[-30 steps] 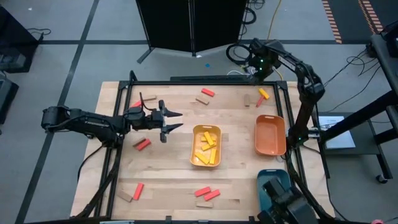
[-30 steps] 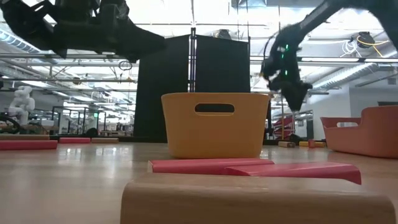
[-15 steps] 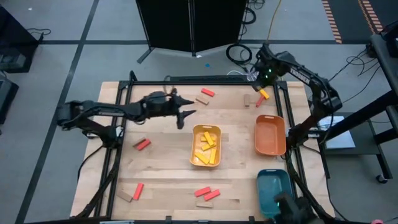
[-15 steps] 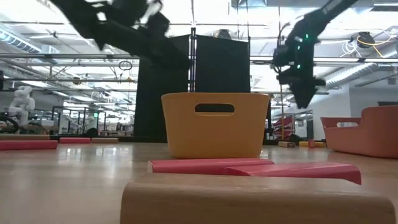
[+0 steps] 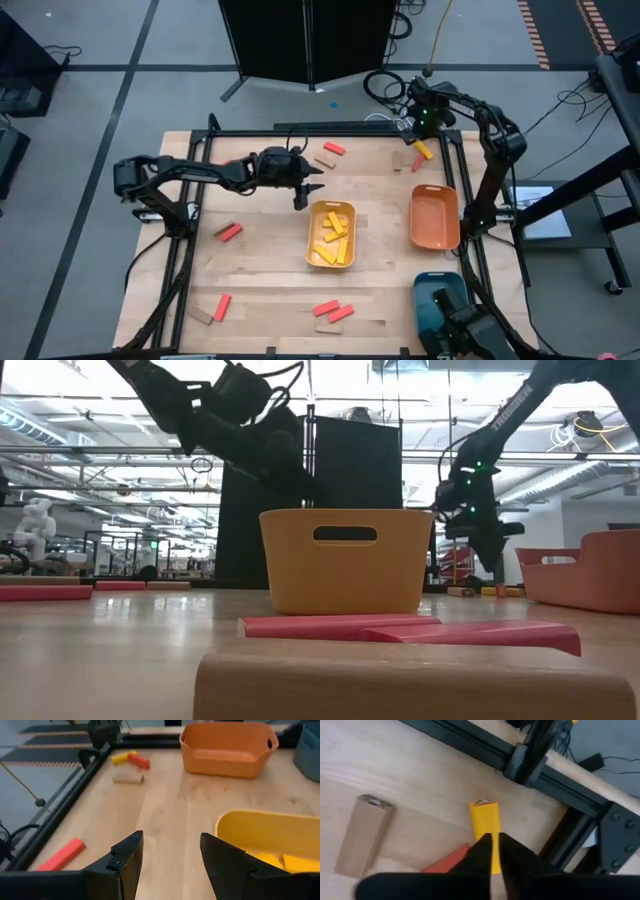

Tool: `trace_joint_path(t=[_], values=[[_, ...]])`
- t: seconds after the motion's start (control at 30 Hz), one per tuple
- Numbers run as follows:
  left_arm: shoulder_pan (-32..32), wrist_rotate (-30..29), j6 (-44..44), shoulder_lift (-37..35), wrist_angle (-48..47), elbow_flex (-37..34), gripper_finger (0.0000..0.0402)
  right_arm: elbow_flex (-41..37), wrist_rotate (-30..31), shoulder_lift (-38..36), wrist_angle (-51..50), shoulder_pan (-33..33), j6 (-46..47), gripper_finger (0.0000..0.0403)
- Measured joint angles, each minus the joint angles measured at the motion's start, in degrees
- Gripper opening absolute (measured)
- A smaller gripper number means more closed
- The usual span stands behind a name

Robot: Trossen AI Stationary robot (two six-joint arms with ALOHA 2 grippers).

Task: Sort blocks
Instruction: Put the yellow wooden block into the yellow bin

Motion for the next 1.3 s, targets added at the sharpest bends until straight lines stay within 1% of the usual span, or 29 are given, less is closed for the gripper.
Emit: trace_joint_path(t=[0.07, 0.2, 0.33, 0.57, 0.67, 0.93, 1.07, 1.17, 1.3], values=[[-0.07, 0.48, -0.02, -0.53, 0.37, 0.0, 0.0193, 2.57, -0.67, 2.01, -3.43, -0.04, 1.98, 0.0008], [-0.07, 4.01, -0.05, -1.04, 0.19, 0.02, 0.0193, 7.58, -0.65, 8.33, -11.34, -0.03, 4.87, 0.0002], [-0.07, 4.39, -0.05, -1.47, 0.15, 0.0, 0.0193, 12.05, -0.14, 13.31, -17.01, -0.02, 6.68, 0.0001], [-0.07, 4.46, 0.02, -1.46, -0.36, 0.0, 0.0193, 16.51, -0.23, 18.18, -19.16, 0.08, 8.08, 0.0], [-0.07, 4.46, 0.61, -1.46, -1.43, 0.0, 0.0193, 17.57, -0.54, 18.94, -20.91, 0.16, 8.15, 0.0], [-0.07, 4.46, 1.57, -1.46, -2.19, 0.0, 0.0193, 19.74, -0.14, 18.99, -21.6, 0.09, 8.93, 0.0], [-0.07, 4.46, 1.56, -1.46, -2.2, 0.0, 0.0193, 20.42, 3.36, 18.93, -21.65, -0.21, 10.33, 0.0], [-0.07, 4.46, 1.52, -1.49, -2.19, 0.0, 0.0193, 20.36, 3.5, 18.98, -23.23, -0.43, 10.85, 0.0], [-0.07, 4.46, 1.5, -2.51, -2.99, -0.02, 0.0193, 20.33, 3.82, 18.99, -22.97, -0.74, 10.92, 0.0]])
